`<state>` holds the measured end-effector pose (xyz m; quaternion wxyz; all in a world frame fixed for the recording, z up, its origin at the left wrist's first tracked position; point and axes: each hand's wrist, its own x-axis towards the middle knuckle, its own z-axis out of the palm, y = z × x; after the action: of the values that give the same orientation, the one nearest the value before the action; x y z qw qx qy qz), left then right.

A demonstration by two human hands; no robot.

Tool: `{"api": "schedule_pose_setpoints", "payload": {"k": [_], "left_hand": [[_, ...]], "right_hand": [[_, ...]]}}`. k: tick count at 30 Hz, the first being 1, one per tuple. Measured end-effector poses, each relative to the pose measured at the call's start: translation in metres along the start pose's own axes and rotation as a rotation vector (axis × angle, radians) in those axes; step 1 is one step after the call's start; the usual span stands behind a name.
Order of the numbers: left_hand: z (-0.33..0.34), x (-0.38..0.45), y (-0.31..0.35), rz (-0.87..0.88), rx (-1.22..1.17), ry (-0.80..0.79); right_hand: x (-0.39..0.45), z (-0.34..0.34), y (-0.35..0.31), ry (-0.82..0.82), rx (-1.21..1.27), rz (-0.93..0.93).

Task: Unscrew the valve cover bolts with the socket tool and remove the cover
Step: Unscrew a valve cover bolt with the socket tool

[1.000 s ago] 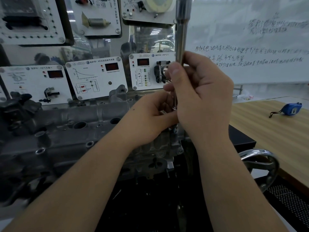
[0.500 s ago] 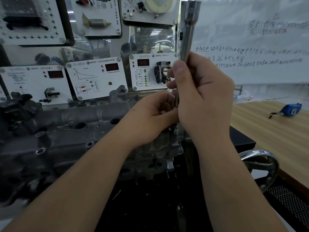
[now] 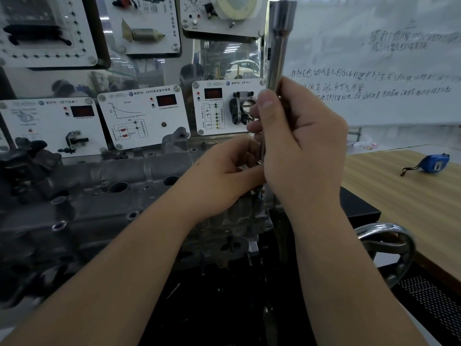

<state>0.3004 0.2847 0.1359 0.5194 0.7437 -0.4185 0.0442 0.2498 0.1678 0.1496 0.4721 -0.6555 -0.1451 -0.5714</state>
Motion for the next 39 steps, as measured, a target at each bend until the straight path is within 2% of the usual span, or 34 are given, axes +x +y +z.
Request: {"api": "schedule_pose_setpoints", "payload": {"k": [6,12,17,22,27,32,39], "left_hand": [[-0.0022,-0.0030,0.0018,0.007,-0.007,0.021],[-0.0010,-0.0020,-0.0005,0.026,0.026,0.010],[-0.0013,-0.0040,0.0039,0.014,-0.024,-0.006],[0.0003,-0.0010,0.0013,0.034,0.034,0.020],[0.0002,-0.0008,0.0007,0.022,0.047,0.000],[-0.0018,-0.0050,0.0021,0.021,0.005,-0.026],[-0.0027,-0.0035,-0.0005,0.000,0.187,-0.111]], "right_hand": [[0.0003,-0.0003,-0.0011,-0.026,0.059,0.075],[-0.0012,0.0006,-0.0063,-0.025,0.005,-0.015],[-0.0010,0.0013,-0.0032,-0.058,0.019,0.042],[-0.0001,0.0001,-0.0007,-0.064,0.055,0.049],[-0.0009,0.0025,-0.0006,0.028,0.041,0.024],[-0.0024,0.0031,-0.0016,0.005,0.002,0.020],[-0.0018,-0.0014,-0.0012,-0.045,0.000,0.006]]}}
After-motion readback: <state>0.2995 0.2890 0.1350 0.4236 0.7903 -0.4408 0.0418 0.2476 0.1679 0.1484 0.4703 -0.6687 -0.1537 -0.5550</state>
